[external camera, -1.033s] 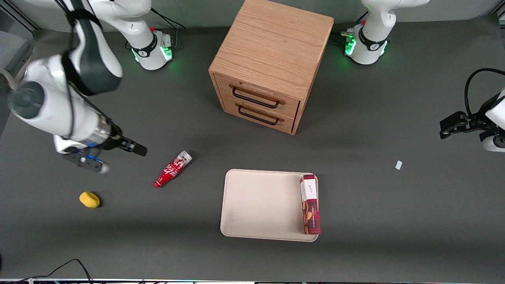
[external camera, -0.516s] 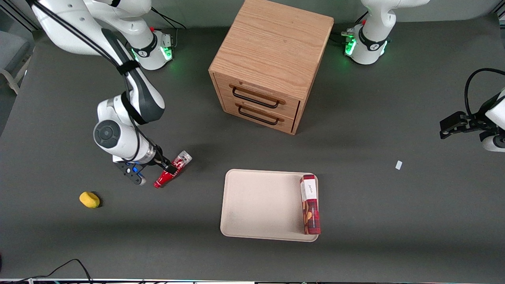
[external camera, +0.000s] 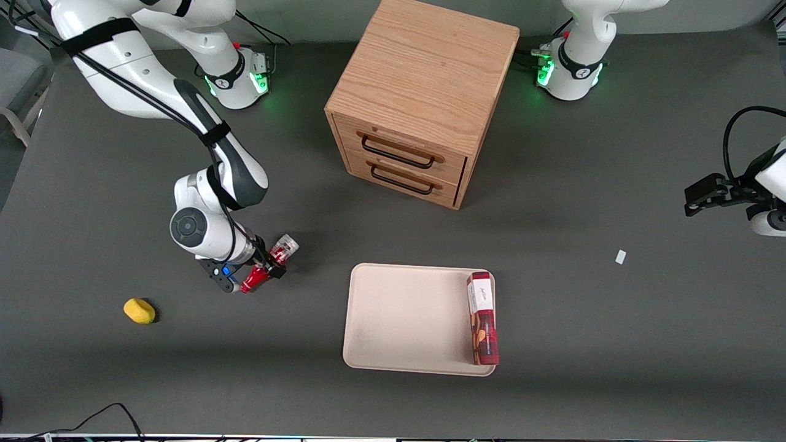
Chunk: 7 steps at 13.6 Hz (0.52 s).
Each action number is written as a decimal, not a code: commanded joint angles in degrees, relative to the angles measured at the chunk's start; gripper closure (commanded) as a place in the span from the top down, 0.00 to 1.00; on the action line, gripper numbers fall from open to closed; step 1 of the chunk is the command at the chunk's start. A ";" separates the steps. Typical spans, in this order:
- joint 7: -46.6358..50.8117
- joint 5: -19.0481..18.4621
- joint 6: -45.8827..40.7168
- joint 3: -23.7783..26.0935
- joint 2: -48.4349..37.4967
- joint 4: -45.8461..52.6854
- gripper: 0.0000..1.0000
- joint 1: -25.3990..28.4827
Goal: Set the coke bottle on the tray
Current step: 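Close the right gripper around the bottle's body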
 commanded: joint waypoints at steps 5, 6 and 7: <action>2.42 -1.77 3.55 -0.31 2.34 -0.32 0.85 0.02; 2.42 -1.77 3.81 -0.31 2.69 -0.32 0.83 0.02; 2.42 -1.68 3.99 -0.31 2.86 -0.32 0.74 0.10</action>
